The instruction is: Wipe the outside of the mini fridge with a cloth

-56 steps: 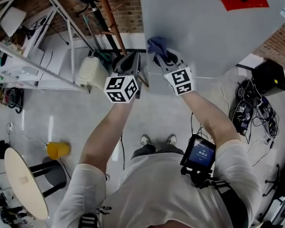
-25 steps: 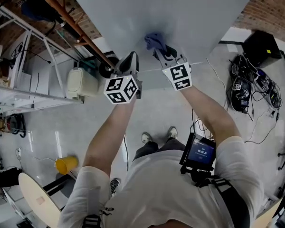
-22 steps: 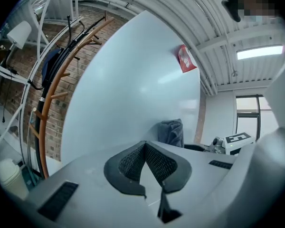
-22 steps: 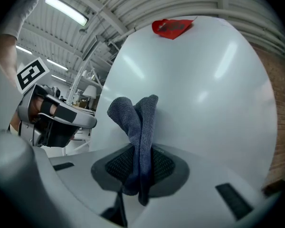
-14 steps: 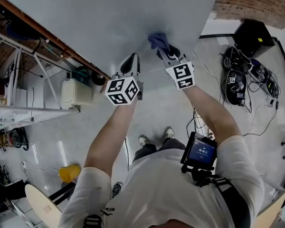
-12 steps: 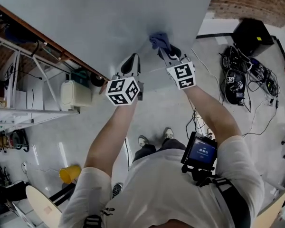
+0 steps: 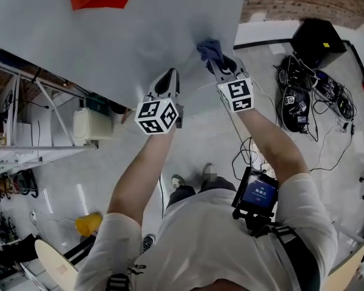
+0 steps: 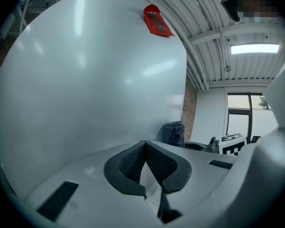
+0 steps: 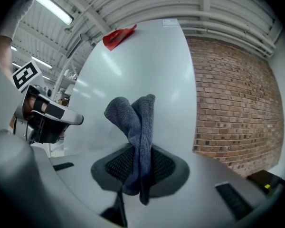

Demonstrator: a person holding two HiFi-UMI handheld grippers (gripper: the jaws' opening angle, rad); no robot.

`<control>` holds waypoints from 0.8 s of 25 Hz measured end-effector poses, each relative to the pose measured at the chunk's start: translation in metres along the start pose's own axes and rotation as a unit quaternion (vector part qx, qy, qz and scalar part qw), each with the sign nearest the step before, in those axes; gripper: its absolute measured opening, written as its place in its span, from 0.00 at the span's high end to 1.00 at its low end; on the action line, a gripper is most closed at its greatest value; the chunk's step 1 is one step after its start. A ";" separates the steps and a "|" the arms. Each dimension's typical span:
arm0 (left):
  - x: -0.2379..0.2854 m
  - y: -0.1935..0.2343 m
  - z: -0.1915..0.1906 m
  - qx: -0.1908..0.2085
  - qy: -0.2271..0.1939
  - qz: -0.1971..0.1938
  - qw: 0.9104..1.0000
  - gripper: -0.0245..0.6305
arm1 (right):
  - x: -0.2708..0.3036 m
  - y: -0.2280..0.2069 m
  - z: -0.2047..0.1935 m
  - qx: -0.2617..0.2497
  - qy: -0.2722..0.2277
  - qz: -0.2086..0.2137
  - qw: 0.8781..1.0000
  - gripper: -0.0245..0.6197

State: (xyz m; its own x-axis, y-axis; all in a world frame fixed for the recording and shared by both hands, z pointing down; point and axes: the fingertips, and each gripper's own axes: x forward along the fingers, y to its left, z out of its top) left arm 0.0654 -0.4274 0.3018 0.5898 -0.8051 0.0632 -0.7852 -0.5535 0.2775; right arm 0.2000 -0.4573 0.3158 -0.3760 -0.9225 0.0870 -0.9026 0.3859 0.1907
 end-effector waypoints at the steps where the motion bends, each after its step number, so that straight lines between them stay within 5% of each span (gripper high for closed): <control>1: 0.003 -0.003 -0.001 0.001 0.001 -0.001 1.000 0.96 | -0.002 -0.007 -0.002 0.002 0.000 -0.004 1.000 0.85; 9: 0.016 -0.015 -0.008 0.004 0.010 -0.001 1.000 0.96 | -0.008 -0.040 -0.018 0.026 0.004 -0.026 0.999 0.85; 20: -0.012 0.000 -0.004 0.007 0.001 0.013 1.000 0.96 | -0.011 -0.031 -0.020 0.035 0.017 -0.034 0.999 0.85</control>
State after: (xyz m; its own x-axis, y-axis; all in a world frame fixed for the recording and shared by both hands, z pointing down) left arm 0.0586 -0.4169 0.3047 0.5688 -0.8193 0.0721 -0.8033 -0.5345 0.2628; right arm 0.2363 -0.4587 0.3284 -0.3069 -0.9455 0.1088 -0.9389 0.3195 0.1283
